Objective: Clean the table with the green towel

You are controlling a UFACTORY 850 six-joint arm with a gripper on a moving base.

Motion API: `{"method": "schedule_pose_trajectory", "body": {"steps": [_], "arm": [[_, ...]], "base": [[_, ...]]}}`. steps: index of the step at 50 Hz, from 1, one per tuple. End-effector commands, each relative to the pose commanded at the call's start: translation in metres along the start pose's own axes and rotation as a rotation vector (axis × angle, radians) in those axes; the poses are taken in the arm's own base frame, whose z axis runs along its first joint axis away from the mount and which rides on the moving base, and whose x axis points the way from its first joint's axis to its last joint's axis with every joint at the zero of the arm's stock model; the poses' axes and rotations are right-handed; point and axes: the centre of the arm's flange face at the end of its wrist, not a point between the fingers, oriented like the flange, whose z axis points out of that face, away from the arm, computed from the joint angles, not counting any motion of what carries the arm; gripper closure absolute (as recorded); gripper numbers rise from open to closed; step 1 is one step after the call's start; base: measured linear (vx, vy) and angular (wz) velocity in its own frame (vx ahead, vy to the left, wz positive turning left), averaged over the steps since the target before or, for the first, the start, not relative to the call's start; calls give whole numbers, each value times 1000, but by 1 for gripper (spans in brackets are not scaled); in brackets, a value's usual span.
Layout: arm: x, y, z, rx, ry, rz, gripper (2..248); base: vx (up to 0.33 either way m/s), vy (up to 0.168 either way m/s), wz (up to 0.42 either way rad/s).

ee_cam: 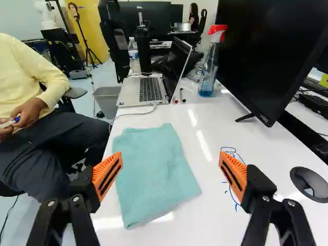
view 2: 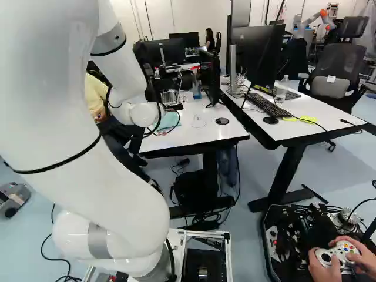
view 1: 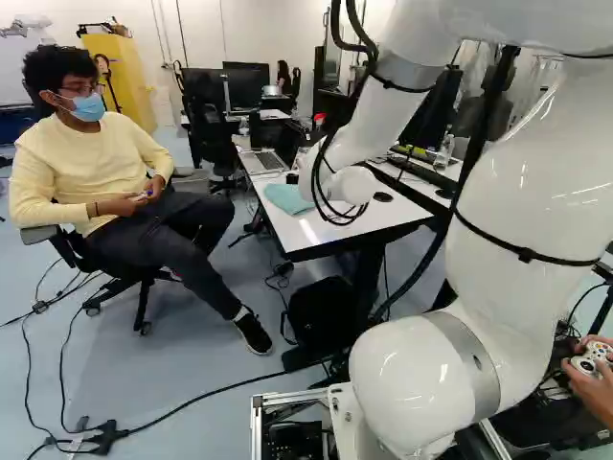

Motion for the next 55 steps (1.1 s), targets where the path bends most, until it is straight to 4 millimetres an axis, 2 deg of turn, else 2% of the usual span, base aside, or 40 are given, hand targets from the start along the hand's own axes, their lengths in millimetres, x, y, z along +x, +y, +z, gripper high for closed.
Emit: {"method": "schedule_pose_trajectory", "body": {"steps": [55], "arm": [[23,-34,97,57,-78,-25,3]], "base": [[0,0,0]]}}
